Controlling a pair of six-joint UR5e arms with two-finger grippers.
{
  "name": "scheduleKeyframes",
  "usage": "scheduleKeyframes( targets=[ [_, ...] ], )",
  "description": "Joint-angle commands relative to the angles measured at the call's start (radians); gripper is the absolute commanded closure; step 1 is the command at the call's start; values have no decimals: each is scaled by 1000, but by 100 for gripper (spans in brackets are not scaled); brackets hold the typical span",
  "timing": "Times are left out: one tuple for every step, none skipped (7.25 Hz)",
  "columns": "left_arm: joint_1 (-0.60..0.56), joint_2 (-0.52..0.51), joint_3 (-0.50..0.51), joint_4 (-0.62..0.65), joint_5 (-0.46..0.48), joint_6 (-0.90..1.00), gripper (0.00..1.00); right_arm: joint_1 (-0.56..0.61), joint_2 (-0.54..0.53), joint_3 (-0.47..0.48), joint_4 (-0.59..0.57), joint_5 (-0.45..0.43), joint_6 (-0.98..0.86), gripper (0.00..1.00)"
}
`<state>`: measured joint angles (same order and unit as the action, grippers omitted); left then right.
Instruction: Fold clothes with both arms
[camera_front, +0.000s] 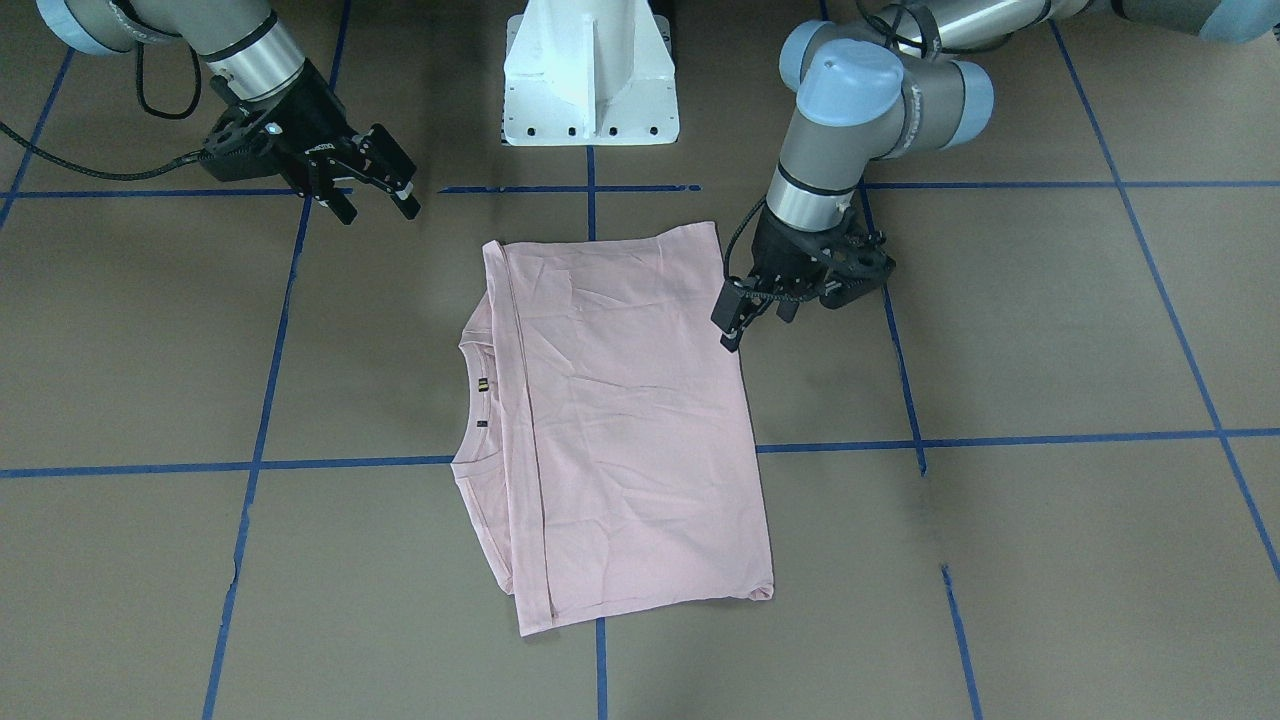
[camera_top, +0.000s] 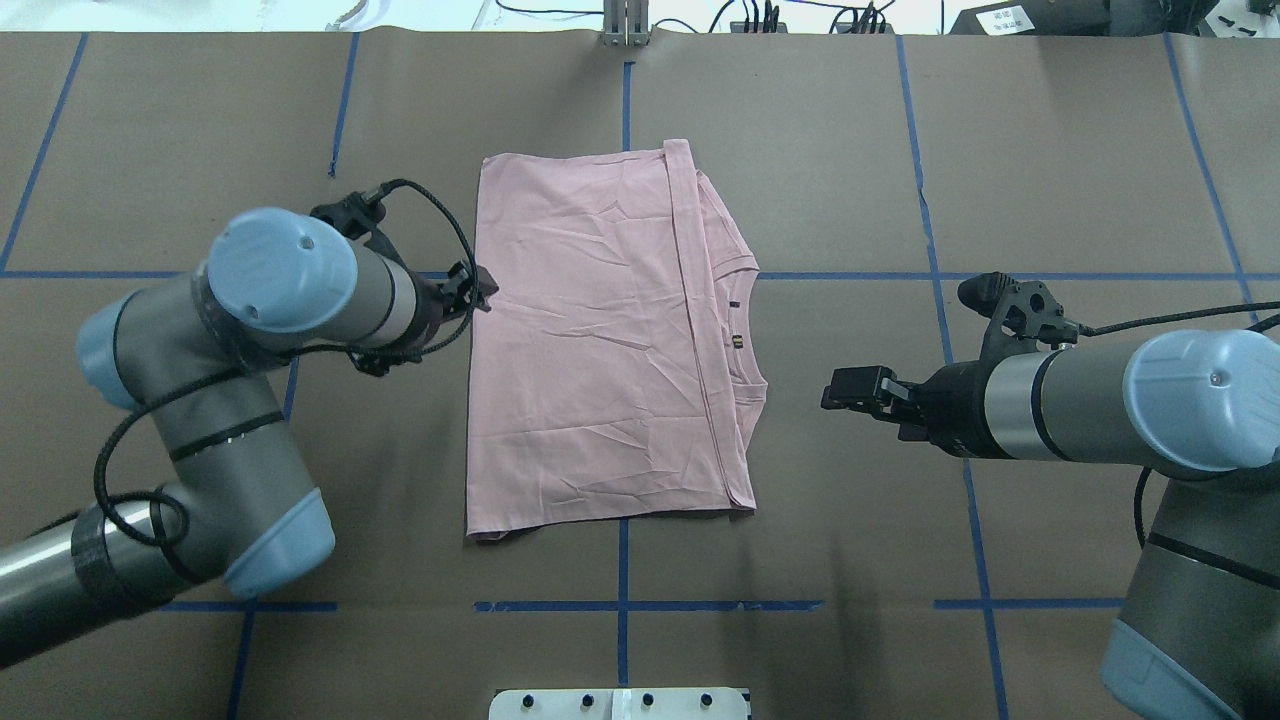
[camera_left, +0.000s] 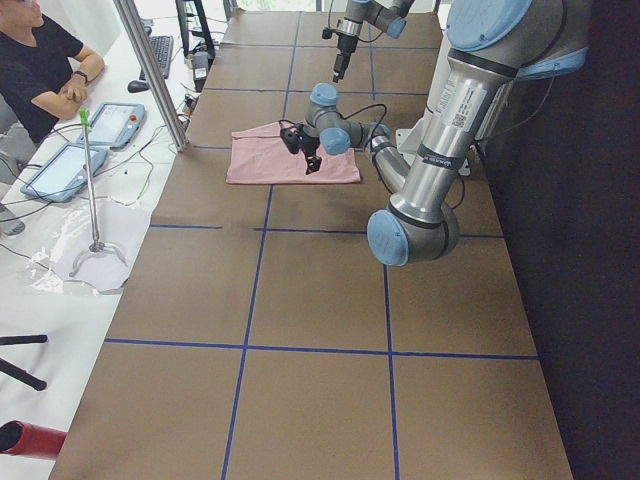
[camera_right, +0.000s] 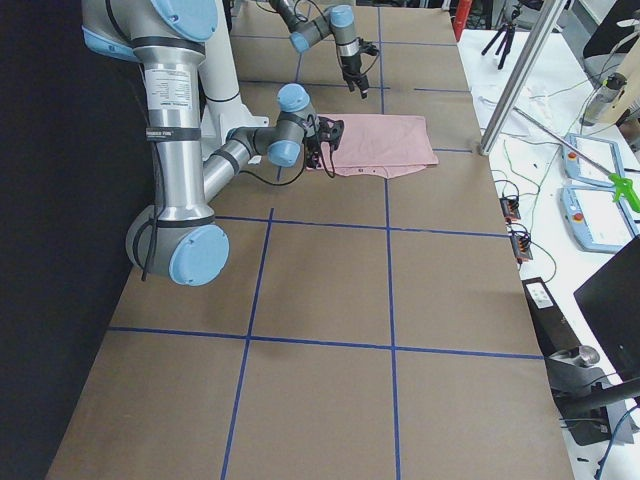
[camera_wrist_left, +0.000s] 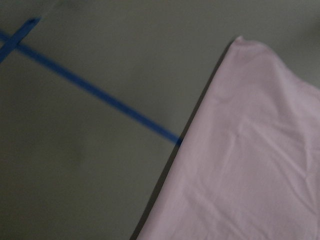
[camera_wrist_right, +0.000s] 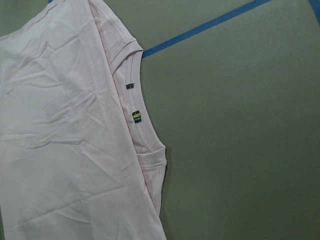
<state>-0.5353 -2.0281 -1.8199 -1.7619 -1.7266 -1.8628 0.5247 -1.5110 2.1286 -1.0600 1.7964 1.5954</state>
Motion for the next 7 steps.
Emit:
scheduleKeyframes(
  targets=[
    [188,19,-35,106,93,-192,4,0,0,-1,0,0,0,0],
    [222,22,-29,108,93,-220,4,0,-2,-1,0,0,1,0],
    [236,22,-24,108,93,-220,4,1,-3,-1,0,0,0,0],
    [236,22,-25,111,93,-222,4,0,0,-1,0,0,1,0],
    [242,22,-25,111,93,-222,4,0,0,-3,0,0,0,0],
    [251,22,-27,111,93,-220,4,0,0,-3,0,0,1,0],
    [258,22,-25,111,93,-222,4,0,0,-3,0,0,1,0]
  ],
)
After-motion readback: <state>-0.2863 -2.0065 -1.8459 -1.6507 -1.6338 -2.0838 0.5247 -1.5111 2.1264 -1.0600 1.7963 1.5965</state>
